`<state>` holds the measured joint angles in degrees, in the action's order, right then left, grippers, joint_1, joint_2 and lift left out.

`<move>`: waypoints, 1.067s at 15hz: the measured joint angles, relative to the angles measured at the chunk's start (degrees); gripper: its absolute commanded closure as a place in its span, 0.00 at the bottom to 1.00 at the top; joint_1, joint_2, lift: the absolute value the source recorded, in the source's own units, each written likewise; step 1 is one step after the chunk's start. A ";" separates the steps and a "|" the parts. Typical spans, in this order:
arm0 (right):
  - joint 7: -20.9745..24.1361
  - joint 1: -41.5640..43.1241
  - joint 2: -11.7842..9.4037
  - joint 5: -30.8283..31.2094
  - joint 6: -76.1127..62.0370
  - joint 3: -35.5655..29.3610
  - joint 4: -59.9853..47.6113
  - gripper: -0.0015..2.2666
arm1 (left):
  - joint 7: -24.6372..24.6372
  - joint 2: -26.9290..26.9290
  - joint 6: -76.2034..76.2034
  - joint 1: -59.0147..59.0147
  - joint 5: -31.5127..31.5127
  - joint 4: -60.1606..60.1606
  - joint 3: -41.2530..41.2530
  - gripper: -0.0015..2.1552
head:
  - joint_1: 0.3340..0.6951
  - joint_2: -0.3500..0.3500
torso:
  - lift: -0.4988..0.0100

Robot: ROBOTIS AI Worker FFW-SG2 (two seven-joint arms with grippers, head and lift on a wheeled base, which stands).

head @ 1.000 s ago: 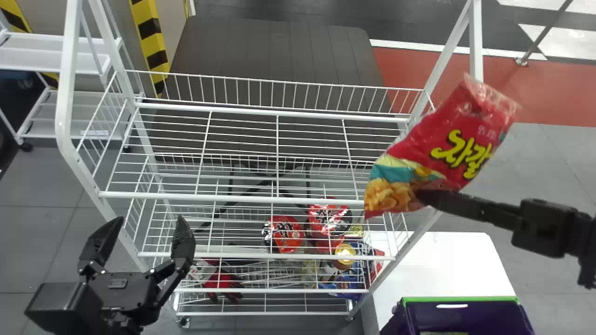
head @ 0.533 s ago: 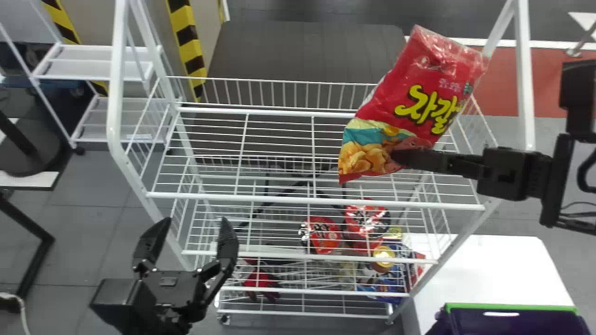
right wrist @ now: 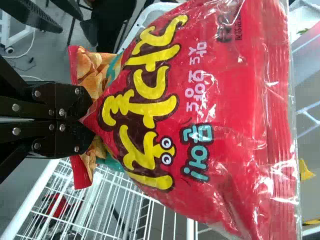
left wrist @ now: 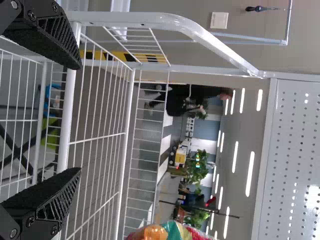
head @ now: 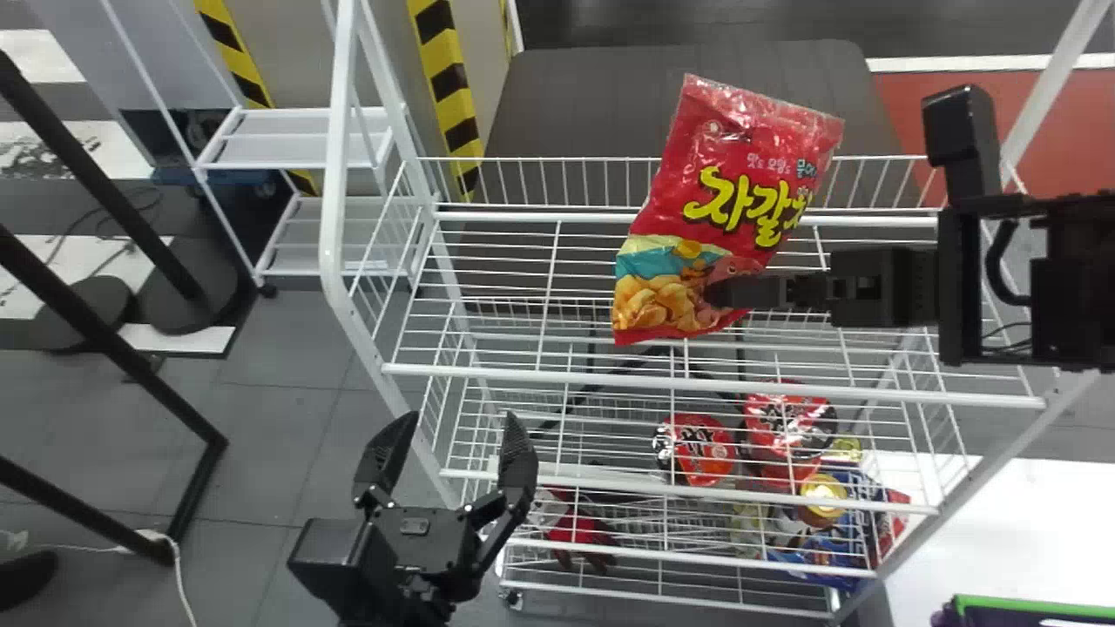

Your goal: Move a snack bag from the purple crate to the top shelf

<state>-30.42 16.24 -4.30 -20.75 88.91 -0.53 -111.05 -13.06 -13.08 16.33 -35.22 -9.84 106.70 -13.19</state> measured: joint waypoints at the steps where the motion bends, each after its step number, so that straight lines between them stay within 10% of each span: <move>1: 0.84 1.84 0.79 0.06 0.00 0.56 2.13 0.86 | 0.01 0.07 0.05 -0.02 0.00 -0.10 0.06 0.04 | 1.00 0.73 | 0.98; 16: 7.65 14.07 4.30 0.38 0.00 4.15 23.27 0.86 | 0.05 0.50 0.58 -0.11 0.00 -0.79 0.45 0.04 | 1.00 0.78 | 0.98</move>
<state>-22.77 30.32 0.00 -20.37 88.91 3.62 -87.78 -13.01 -12.58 16.91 -35.33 -9.84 105.91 -12.74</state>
